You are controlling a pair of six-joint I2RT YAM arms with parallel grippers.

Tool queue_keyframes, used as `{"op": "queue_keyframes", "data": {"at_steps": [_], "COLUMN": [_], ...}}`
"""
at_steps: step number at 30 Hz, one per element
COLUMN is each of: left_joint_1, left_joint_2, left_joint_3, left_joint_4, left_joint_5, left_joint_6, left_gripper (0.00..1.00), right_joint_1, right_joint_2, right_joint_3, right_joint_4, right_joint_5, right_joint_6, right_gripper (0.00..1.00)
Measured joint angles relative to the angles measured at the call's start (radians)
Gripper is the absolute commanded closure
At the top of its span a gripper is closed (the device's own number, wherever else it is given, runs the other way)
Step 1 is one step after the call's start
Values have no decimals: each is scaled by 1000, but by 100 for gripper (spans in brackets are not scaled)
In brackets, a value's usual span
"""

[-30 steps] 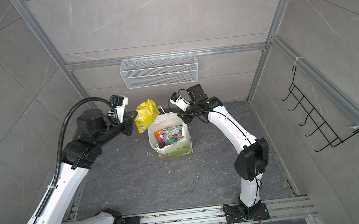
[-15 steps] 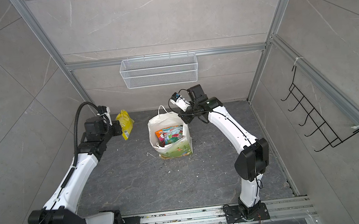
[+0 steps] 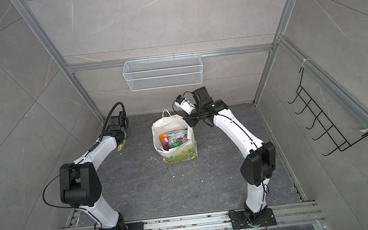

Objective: Take the snacks out of the paper bag
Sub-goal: Place the snack at the top-left of the table.

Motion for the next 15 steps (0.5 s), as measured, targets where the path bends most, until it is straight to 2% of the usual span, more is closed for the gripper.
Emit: {"op": "queue_keyframes", "data": {"at_steps": [7,10,13,15], "left_joint_1": [-41,-49,-60,-68], "left_joint_2": [116,137,136,133], "left_joint_3": [-27,-42,-58,-61], "left_joint_4": [133,155,163,161], "left_joint_5": [-104,-113,-113,-112], "left_joint_6": [266,317,340,343], "left_gripper": [98,66,52,49], "right_joint_1": [0,0,-1,-1], "right_joint_2": [0,0,0,0], "right_joint_3": [0,0,0,0], "right_joint_4": [0,0,-1,-1], "right_joint_5": [0,0,0,0], "right_joint_6": [3,3,3,3], "right_gripper": [100,100,100,100]}}
